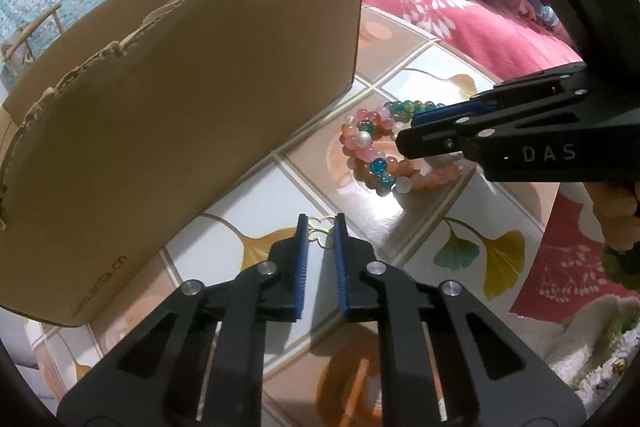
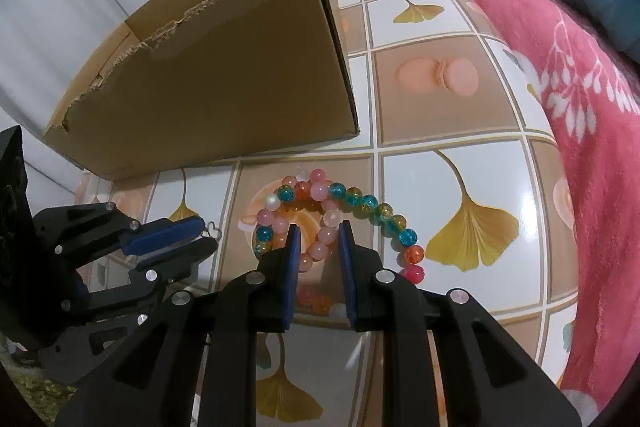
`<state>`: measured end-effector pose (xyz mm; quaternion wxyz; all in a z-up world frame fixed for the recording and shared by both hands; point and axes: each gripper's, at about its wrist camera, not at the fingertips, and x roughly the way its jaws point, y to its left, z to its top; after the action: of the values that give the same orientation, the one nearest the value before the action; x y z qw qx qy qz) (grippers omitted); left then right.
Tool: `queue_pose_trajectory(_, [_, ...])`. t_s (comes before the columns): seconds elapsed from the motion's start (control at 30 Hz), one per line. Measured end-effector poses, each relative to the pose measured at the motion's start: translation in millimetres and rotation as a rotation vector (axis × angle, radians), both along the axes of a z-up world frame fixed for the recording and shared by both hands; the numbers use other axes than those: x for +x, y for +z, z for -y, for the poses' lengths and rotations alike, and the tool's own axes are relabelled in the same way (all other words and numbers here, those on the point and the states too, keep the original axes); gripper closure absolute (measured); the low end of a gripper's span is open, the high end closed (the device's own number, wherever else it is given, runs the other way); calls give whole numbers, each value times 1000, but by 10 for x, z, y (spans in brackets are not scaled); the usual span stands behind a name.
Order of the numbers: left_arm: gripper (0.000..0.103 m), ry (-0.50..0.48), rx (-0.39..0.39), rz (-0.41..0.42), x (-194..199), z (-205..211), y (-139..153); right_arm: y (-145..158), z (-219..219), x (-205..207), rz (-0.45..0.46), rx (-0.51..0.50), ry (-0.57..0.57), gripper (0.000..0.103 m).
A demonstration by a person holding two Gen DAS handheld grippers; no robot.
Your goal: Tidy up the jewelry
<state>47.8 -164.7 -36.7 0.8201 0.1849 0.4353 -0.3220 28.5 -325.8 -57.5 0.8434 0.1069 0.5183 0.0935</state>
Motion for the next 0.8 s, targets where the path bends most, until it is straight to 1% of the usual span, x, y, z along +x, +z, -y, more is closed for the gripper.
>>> queue_pose_trajectory(0.13, [92,0,-5,2,-4,13,-6,10,-29,36,4,-25,3,83])
queue_pose_trajectory(0.23, [92,-4,-4,8,-9,17,-3,20,-71,56,13,-59,3,84])
queue_pose_trajectory(0.33, [92,-5,-10,9,-9,9,-2,-27,-119,89,-1,-100,7,83])
queue_pose_trajectory(0.43, [92,-5,-14,13,-16,7,-4,-25,-135,83,5,-120,1,84])
queue_pose_trajectory(0.5, [92,-7,-15,16,-21,-4,-1,-28,-135,83,6,-132,-9,93])
queue_pose_trajectory(0.63, [92,-14,-16,28,-39,-15,0,-25,-111,62,2,-106,-15,93])
queue_pose_trajectory(0.8, [92,-21,-16,34,-47,-26,8,95,-114,16,36,-100,-18,94])
